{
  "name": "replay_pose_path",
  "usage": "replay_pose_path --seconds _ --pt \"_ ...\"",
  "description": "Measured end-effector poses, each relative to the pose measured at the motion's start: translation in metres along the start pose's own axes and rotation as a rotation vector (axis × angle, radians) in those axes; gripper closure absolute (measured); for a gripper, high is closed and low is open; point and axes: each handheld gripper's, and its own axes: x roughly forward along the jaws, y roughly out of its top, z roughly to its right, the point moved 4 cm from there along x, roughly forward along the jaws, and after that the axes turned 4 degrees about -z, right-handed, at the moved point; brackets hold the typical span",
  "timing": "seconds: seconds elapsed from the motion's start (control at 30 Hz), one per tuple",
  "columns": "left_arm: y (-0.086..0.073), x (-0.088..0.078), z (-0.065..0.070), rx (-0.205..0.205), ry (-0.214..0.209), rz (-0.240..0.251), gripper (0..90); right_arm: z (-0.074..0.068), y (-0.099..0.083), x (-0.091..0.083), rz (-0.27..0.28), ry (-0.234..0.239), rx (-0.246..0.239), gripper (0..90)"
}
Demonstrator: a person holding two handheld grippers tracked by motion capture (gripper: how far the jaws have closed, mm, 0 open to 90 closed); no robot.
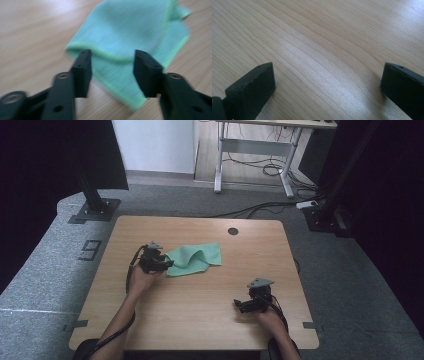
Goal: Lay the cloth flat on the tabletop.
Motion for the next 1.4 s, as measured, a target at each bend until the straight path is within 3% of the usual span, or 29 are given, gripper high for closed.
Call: replay_pose_path --seconds 0.03,0.07,0.1,0.13,0.17,0.27,0.3,0.33,0.4,0.43,0.47,0.53,0.6,0.67,0.73,0.77,0.83,0.87,0.97,1.0,1.07,1.13,1.4 --pt "0.000 0.000 0.000 0.000 0.000 0.000 41.9 0.000 0.000 0.000 0.000 0.000 0.000 0.0" --pt "0.012 0.005 0.012 0.021 -0.030 0.013 39.4 0.000 0.000 0.000 0.000 0.000 0.000 0.0" --pt "0.012 0.005 0.012 0.021 -0.030 0.013 38.1 0.000 0.000 0.000 0.000 0.000 0.000 0.0" --pt "0.021 0.014 0.024 0.040 -0.046 0.014 36.3 0.000 0.000 0.000 0.000 0.000 0.000 0.0" --pt "0.021 0.014 0.024 0.040 -0.046 0.014 35.3 0.000 0.000 0.000 0.000 0.000 0.000 0.0" --pt "0.031 0.035 0.036 0.099 0.021 -0.041 35.7 0.000 0.000 0.000 0.000 0.000 -0.001 0.0" --pt "0.031 0.035 0.036 0.099 0.021 -0.041 39.4 0.000 0.000 0.000 0.000 0.000 -0.001 0.0" --pt "0.032 0.039 0.037 0.113 0.050 -0.055 39.4 0.000 0.000 0.000 0.001 0.001 -0.001 0.0" --pt "0.034 0.043 0.034 0.116 0.081 -0.067 67.7 -0.001 0.001 -0.001 0.010 0.010 -0.007 5.8" --pt "0.034 0.043 0.034 0.116 0.081 -0.067 73.1 -0.001 0.001 -0.001 0.010 0.010 -0.007 5.8" --pt "0.035 0.042 0.032 0.110 0.071 -0.063 73.1 -0.002 0.002 -0.001 0.011 0.015 -0.009 11.2" --pt "0.037 0.036 0.030 0.119 0.075 -0.059 82.5 -0.006 0.009 -0.003 0.001 0.057 -0.012 28.7" --pt "0.038 0.034 0.030 0.121 0.073 -0.062 82.8 -0.007 0.013 -0.002 -0.001 0.074 0.002 32.7" --pt "0.041 0.026 0.028 0.126 0.073 -0.053 82.2 -0.013 0.029 0.004 -0.007 0.107 0.006 45.2" --pt "0.042 0.024 0.028 0.126 0.071 -0.049 81.5 -0.015 0.033 0.006 -0.009 0.116 -0.001 48.7" --pt "0.043 0.023 0.028 0.126 0.068 -0.048 80.4 -0.021 0.048 0.012 -0.013 0.131 -0.017 60.2" --pt "0.044 0.022 0.028 0.132 0.064 -0.050 79.9 -0.022 0.053 0.015 -0.011 0.138 -0.022 62.7" --pt "0.044 0.021 0.029 0.134 0.061 -0.050 79.2 -0.027 0.070 0.025 -0.006 0.143 -0.031 67.7" --pt "0.044 0.021 0.029 0.138 0.057 -0.052 78.8 -0.031 0.084 0.032 0.007 0.140 -0.036 68.9" --pt "0.043 0.021 0.029 0.141 0.055 -0.052 78.7 -0.035 0.099 0.041 0.025 0.141 -0.039 70.0" --pt "0.043 0.022 0.028 0.142 0.052 -0.052 78.5 -0.036 0.107 0.045 0.030 0.142 -0.040 70.4" --pt "0.041 0.023 0.028 0.140 0.040 -0.051 78.5 -0.041 0.127 0.058 0.047 0.132 -0.042 71.3" --pt "0.036 0.030 0.026 0.145 0.022 -0.060 80.8 -0.043 0.146 0.089 0.034 0.114 -0.033 79.9"
